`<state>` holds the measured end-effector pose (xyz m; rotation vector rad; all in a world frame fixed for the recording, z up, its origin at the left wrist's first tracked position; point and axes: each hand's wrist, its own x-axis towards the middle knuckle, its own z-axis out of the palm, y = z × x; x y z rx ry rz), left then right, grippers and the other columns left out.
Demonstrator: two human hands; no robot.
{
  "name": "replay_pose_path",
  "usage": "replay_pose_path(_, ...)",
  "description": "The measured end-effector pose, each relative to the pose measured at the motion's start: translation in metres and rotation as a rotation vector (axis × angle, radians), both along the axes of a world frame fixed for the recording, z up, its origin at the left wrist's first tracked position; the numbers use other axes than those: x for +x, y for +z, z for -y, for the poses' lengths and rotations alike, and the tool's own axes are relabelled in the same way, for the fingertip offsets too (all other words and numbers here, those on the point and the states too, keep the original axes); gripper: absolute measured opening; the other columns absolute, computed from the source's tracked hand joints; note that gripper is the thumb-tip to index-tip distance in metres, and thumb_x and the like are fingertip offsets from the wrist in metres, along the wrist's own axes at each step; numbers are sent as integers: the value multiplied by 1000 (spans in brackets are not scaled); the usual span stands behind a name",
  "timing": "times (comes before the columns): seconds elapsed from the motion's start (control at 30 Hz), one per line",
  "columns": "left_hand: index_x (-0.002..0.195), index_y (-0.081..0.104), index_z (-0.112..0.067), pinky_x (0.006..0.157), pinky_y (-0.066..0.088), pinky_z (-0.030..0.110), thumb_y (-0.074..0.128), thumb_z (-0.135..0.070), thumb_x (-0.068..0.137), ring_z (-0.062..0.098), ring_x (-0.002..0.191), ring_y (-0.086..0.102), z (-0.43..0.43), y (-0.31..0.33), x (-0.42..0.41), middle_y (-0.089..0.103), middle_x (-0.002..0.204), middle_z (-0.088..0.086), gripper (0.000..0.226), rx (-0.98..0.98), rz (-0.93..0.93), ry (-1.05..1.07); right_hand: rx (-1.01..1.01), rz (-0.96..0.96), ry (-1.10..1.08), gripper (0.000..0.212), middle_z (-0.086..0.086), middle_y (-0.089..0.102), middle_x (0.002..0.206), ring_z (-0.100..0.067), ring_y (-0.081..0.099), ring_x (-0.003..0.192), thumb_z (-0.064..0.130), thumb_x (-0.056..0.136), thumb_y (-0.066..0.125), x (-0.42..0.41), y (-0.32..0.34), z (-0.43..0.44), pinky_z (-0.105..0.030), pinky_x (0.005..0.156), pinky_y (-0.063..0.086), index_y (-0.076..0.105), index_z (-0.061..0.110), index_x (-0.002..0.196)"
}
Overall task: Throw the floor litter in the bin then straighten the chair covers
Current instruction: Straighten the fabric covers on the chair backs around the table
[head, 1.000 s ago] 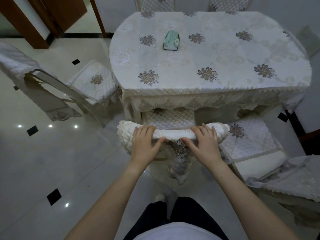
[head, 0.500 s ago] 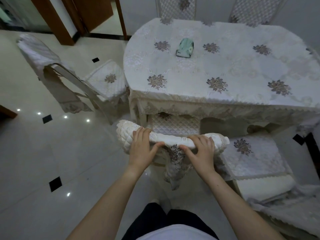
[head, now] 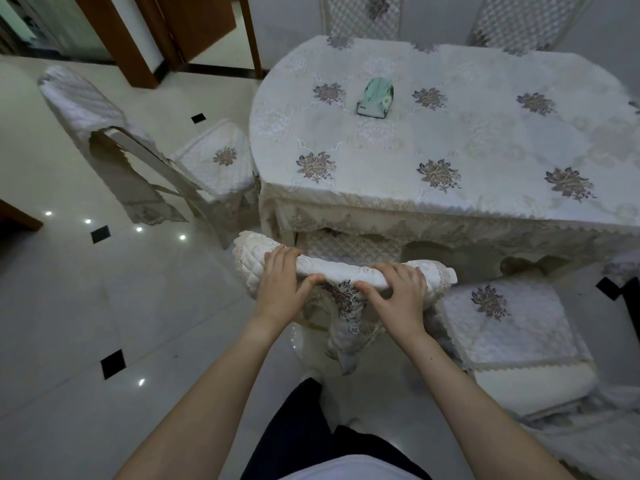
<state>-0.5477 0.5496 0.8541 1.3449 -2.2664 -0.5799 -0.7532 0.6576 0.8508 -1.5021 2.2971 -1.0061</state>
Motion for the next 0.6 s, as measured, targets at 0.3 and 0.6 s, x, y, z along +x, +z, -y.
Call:
replay_pose_path(0.3,119,53,-7,107,35,56,49,-66,85,24,124,36,29,1,-12,52,123,9,68,10,-28,-5,8,7,-26,53,15,60,109,-11,40,109,76,78,50,-12,4,28,-52,106,28,66,33,106)
replay_pose_path(0.6,121,53,-6,110,30,56,42,-75,82,26,129,35,59,2,-22,52,125,9,79,42,-29,-13,44,-2,-30,54,19,59,111,-17,42,112,78,78,48,-23,2,56,-48,106,26,64,37,109)
